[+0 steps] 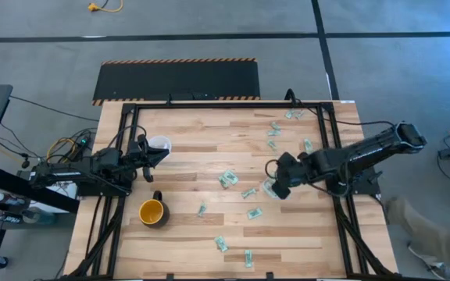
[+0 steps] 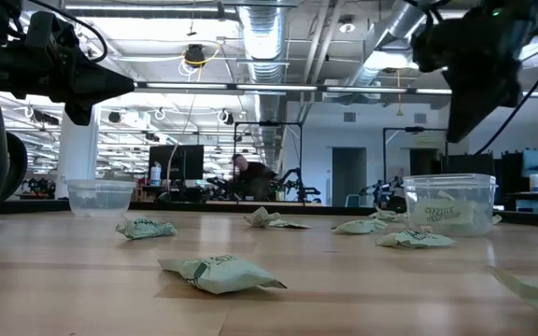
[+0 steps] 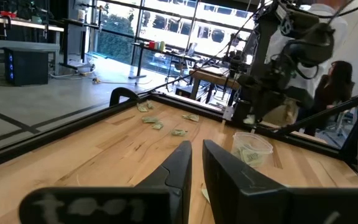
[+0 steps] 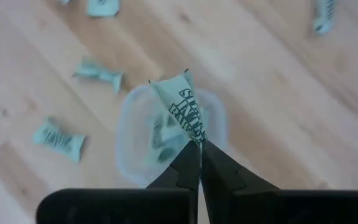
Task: Pick and place Stevia / Truvia into bins
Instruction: Put the white stevia packet into the square transparent container
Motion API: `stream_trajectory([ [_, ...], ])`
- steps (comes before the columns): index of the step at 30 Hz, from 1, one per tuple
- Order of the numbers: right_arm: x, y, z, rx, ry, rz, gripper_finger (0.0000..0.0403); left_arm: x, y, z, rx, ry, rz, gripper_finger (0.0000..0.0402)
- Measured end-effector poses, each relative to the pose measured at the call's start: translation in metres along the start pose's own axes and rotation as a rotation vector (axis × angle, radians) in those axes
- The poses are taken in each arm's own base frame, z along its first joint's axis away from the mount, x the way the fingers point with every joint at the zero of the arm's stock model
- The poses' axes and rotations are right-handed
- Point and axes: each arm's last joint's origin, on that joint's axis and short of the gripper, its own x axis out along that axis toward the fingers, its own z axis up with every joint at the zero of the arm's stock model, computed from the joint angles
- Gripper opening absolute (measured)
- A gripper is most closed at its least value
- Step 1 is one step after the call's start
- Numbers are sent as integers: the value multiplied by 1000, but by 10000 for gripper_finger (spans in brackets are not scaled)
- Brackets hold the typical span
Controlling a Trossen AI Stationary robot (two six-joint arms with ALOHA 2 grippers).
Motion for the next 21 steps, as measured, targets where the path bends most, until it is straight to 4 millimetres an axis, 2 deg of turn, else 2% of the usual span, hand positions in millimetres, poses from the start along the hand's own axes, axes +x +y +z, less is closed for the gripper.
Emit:
stream_trajectory([
  [10,11,13,-11,-30,69,-13,34,0,0,0,0,0,-1,27],
  [15,17,12,-9,-28,80,-36,69,0,0,0,0,0,0,27],
  [21,14,6,-6,-9,49,-82,106,0,0,0,0,0,-1,27],
])
